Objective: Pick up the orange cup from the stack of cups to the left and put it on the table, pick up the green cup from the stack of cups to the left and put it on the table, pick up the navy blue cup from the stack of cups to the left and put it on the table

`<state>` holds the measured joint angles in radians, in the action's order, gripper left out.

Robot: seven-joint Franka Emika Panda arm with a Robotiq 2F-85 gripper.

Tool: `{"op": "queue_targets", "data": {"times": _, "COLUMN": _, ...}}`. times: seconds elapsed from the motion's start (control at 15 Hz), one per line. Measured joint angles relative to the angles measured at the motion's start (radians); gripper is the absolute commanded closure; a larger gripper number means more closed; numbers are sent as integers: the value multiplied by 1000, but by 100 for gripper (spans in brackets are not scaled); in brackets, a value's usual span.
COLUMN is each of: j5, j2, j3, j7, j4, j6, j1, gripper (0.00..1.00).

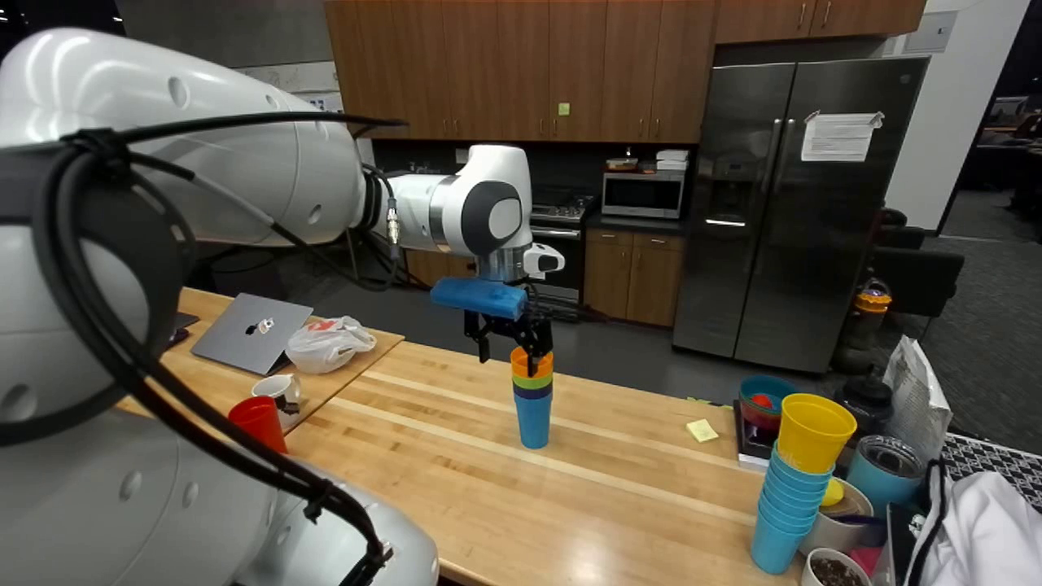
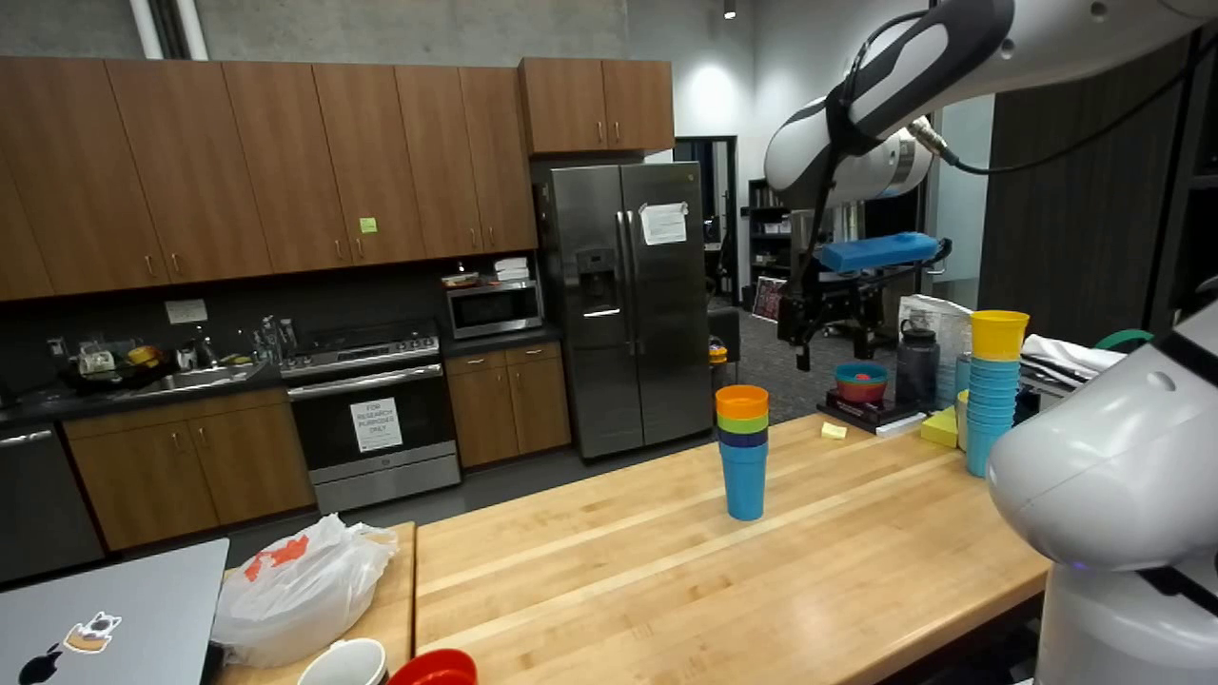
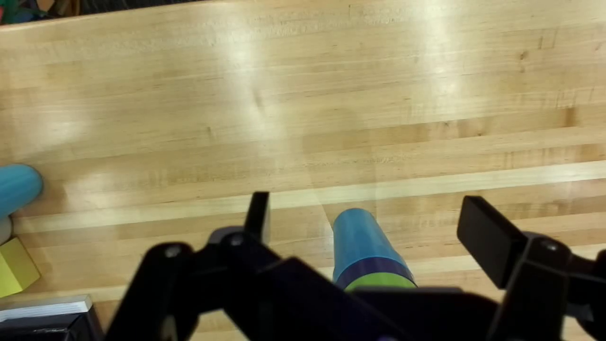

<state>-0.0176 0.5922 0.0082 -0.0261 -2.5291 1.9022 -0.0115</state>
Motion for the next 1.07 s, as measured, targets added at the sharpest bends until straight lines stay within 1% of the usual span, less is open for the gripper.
{"op": "queue_targets", "data": {"times": 0.13, "j5": 0, "j2": 6, "j3": -1, "j7": 0, "j4": -14, "j6": 22, "j1": 1, "gripper": 0}}
{"op": "queue_targets", "data": {"times": 0.33, "j5": 0, "j2": 29, "j3": -16, "j7": 1, "j4": -59, "j6": 86, "j1": 10, "gripper": 0}}
{"op": "queue_targets", "data": {"times": 0.6, "j5": -7, "j2": 71, "j3": -72, "j7": 34, "j4": -122, "j6": 181, "j1": 58, "gripper": 0}}
{"op": "queue_targets", "data": {"times": 0.8, "j5": -7, "j2": 82, "j3": -99, "j7": 62, "j4": -131, "j6": 191, "j1": 75, "gripper": 0}}
{"op": "queue_targets", "data": {"times": 1.07, "j5": -7, "j2": 82, "j3": -97, "j7": 62, "j4": -132, "j6": 193, "j1": 75, "gripper": 0}}
